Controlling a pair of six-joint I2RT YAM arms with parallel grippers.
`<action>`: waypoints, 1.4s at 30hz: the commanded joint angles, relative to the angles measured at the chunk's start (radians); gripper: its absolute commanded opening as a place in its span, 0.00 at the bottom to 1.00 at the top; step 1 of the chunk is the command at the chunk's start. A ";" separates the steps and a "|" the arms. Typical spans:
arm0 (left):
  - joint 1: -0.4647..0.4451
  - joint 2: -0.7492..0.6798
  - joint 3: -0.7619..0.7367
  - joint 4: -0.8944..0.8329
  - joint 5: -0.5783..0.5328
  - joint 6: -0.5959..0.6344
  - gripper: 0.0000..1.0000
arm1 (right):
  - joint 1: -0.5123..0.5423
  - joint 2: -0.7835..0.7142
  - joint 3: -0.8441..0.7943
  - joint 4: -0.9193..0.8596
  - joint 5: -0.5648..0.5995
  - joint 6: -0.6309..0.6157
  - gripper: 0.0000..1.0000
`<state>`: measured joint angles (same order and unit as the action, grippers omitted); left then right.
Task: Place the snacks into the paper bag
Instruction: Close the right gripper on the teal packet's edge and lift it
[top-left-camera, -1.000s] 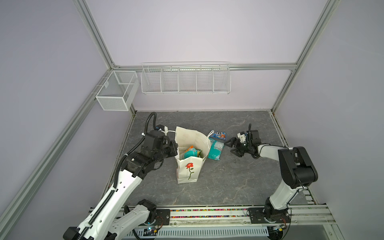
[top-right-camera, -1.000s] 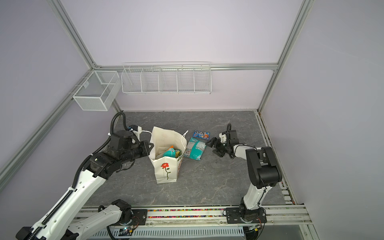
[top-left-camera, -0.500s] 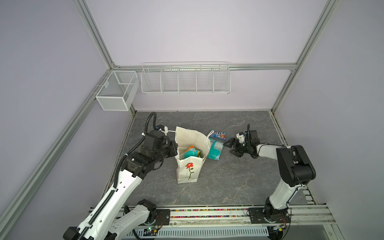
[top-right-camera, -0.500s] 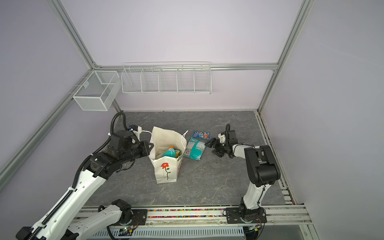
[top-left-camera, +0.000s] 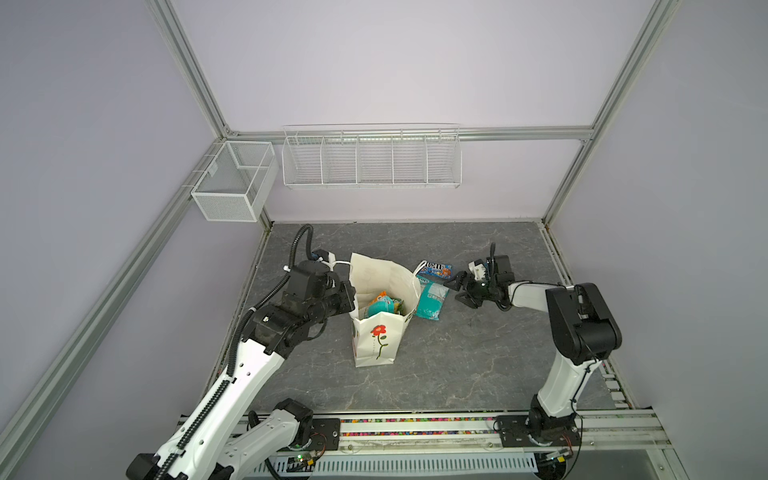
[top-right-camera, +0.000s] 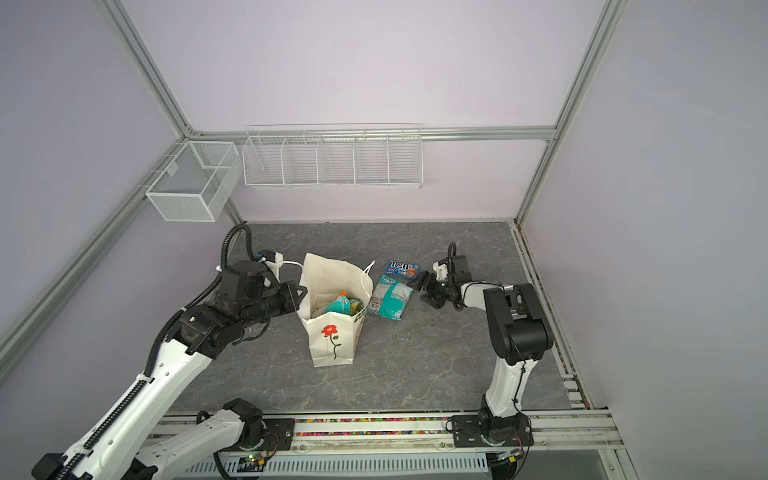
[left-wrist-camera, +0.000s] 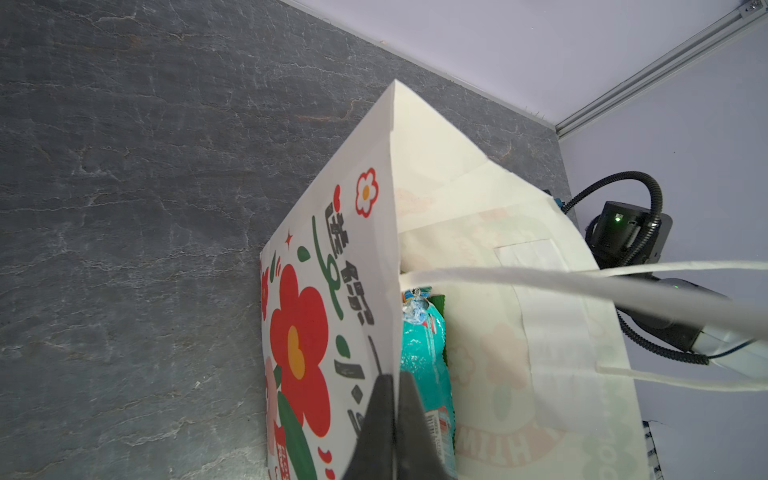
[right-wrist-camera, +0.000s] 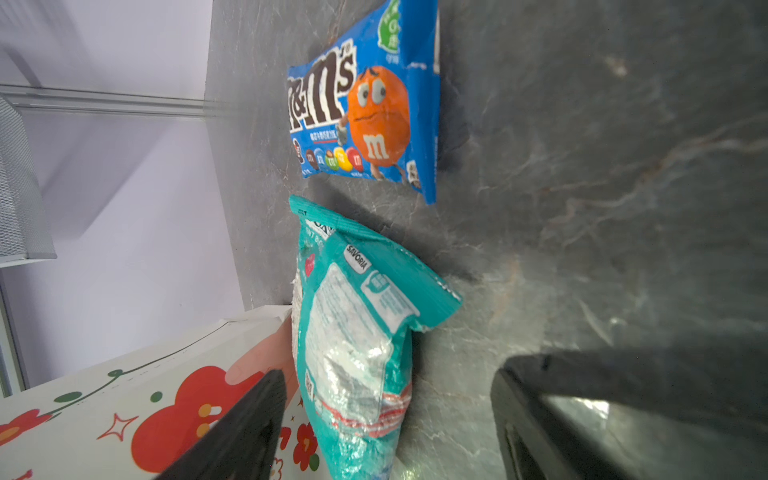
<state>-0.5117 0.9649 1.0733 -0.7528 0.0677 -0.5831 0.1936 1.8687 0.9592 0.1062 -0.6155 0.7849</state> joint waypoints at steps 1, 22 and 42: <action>-0.005 -0.008 -0.010 0.032 -0.019 0.009 0.00 | 0.006 0.044 0.018 -0.014 0.023 -0.009 0.79; -0.005 -0.012 -0.001 0.018 -0.026 0.017 0.00 | 0.063 0.149 0.078 0.000 0.034 -0.003 0.65; -0.005 -0.021 -0.006 0.017 -0.025 0.017 0.00 | 0.074 0.143 0.053 0.027 0.025 -0.013 0.18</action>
<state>-0.5117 0.9611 1.0733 -0.7551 0.0563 -0.5827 0.2581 2.0052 1.0416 0.1734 -0.6025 0.7784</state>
